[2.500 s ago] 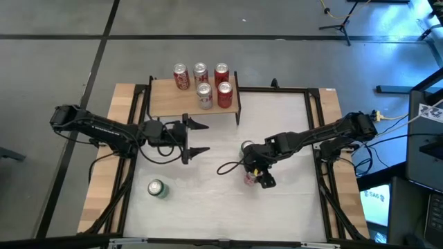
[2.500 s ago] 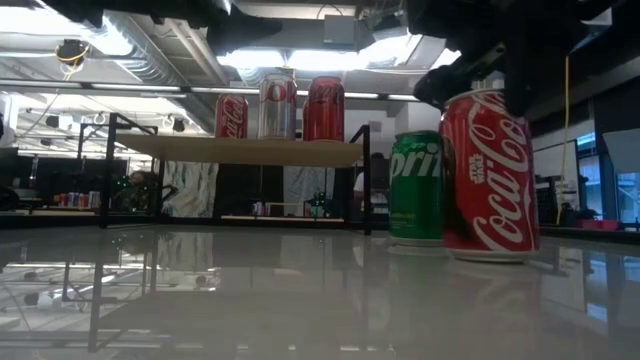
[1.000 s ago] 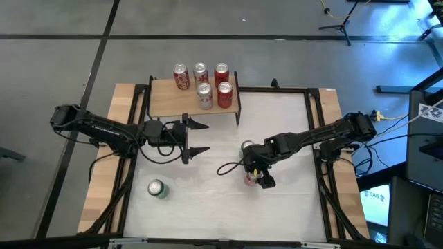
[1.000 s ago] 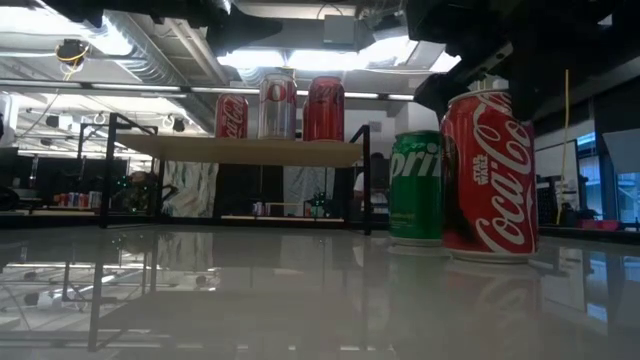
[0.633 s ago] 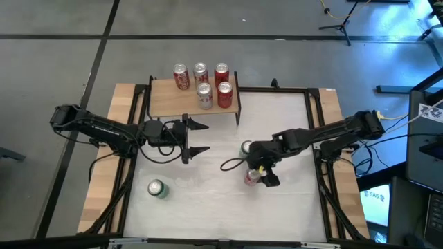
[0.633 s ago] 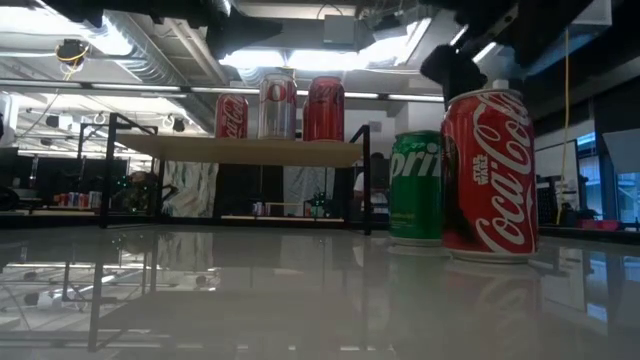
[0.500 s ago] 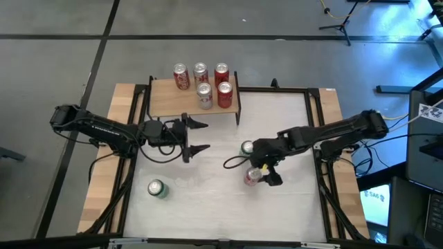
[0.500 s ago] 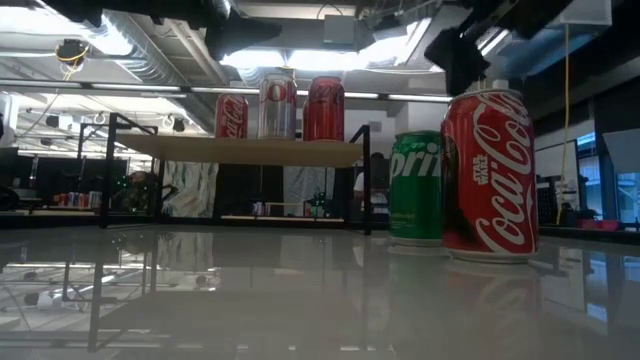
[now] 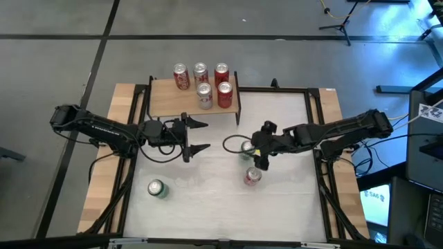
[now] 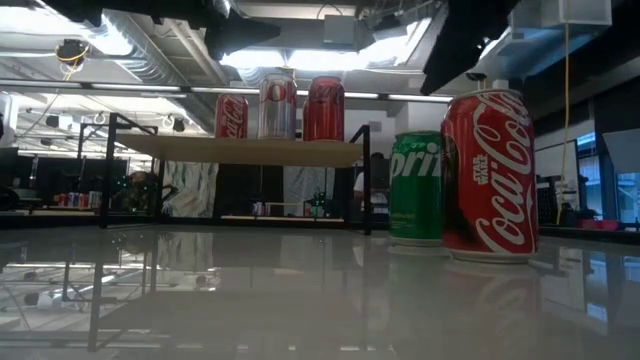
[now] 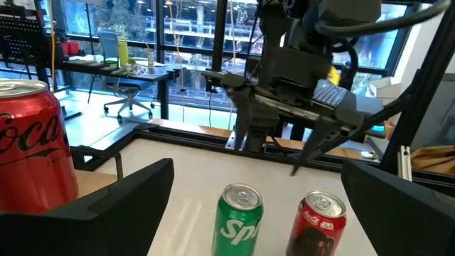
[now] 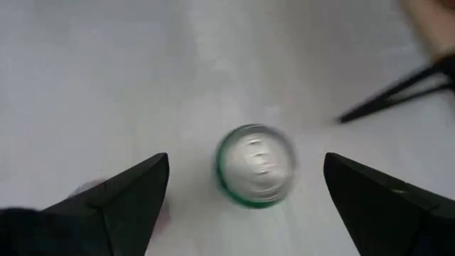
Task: Place canned beverage on shelf
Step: Put the right green soda can on the shelf
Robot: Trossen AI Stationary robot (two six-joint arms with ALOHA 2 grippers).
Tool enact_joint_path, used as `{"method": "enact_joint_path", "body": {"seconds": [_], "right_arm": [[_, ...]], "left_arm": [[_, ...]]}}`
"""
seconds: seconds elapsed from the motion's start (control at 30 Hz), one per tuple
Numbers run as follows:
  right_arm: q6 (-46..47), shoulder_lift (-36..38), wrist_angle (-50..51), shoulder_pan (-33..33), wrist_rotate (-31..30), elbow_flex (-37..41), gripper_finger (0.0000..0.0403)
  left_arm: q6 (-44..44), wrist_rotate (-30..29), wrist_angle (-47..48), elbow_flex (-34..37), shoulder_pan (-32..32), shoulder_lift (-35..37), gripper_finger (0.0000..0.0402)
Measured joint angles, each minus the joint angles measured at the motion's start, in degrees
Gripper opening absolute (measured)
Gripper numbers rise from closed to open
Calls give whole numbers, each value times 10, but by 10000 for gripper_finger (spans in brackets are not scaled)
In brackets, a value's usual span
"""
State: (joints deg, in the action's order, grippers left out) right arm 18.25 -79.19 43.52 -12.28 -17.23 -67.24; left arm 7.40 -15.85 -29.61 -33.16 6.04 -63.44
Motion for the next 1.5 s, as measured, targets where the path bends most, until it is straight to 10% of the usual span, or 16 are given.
{"method": "enact_joint_path", "body": {"seconds": [1.5], "right_arm": [[41, -5, -208, 48, 39, 160, 367]], "left_arm": [[0, 0, 0, 0, 0, 0, 396]]}}
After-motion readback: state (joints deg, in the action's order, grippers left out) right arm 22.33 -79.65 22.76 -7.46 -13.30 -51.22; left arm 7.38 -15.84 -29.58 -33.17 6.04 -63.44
